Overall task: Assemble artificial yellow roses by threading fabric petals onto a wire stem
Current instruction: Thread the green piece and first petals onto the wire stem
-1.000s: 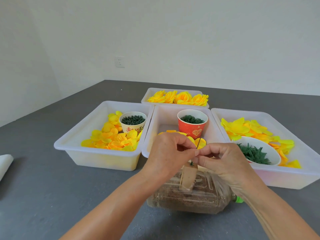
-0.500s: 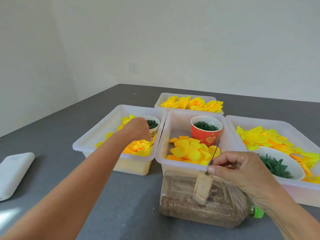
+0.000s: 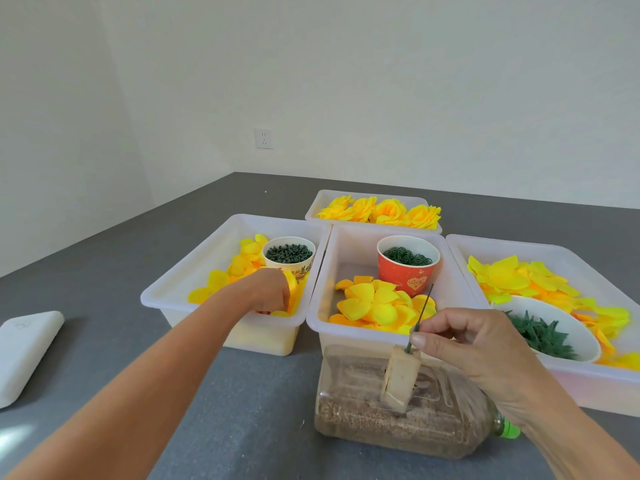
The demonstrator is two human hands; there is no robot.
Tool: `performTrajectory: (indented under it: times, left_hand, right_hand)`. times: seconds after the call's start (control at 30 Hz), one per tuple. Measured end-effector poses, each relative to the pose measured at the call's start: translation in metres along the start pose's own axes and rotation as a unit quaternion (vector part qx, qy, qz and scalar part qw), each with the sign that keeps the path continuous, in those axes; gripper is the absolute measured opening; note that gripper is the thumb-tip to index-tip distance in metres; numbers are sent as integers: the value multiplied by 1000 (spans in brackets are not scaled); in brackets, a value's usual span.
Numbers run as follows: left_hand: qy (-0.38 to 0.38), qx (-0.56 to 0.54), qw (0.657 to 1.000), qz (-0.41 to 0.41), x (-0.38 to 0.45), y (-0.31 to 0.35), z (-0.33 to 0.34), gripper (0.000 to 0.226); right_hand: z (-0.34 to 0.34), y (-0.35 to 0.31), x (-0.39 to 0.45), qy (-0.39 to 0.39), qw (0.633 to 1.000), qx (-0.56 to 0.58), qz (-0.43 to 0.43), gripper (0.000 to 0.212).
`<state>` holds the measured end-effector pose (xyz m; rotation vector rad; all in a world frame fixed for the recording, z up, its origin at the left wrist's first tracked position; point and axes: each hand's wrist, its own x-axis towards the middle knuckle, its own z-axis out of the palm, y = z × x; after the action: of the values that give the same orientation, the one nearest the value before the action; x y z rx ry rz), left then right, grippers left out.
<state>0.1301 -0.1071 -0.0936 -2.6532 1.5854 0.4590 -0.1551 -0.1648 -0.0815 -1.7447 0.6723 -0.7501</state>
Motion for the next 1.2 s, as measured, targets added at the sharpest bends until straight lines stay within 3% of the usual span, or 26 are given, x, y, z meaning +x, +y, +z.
performTrajectory:
  times: [0.13,0.23,0.3,0.4,0.47,0.57,0.73,0.97,1.2]
  left_hand:
    - [21,-87,994,-59,5,-8,-6,14]
    - [116,-116,983,-80,14,-14,-10,16]
    - [161,-105,981,-38,22,-15,-6,35]
    - [114,-70,990,42,31,-11,3,58]
    - [101,-30,993,52,37,-8,6,47]
    - [149,20,988,34,39,-7,6,22]
    - [172,-16,985,22,33,-16,-6,9]
    - [239,-115,964,14,17,-38,-31,4]
    - [256,-115,960,-3,14,-44,-28,24]
  right_hand:
    - [0,0,0,0,1000,-1,2,10]
    - [0,0,0,-1,1000,-3,2,10]
    - [0,1,0,0,1000,0,3,10]
    - [0,2,0,-2,1000,9,9,9]
    - [-1,3,1,-2,1000,9,11,9]
    - [-1,3,1,-7,1000,10,12,10]
    - [-1,3,1,-9,1000,15,10,10]
    - [0,4,0,-2,1000,16,5,12]
    - [0,5,0,-5,1000,3,0,12]
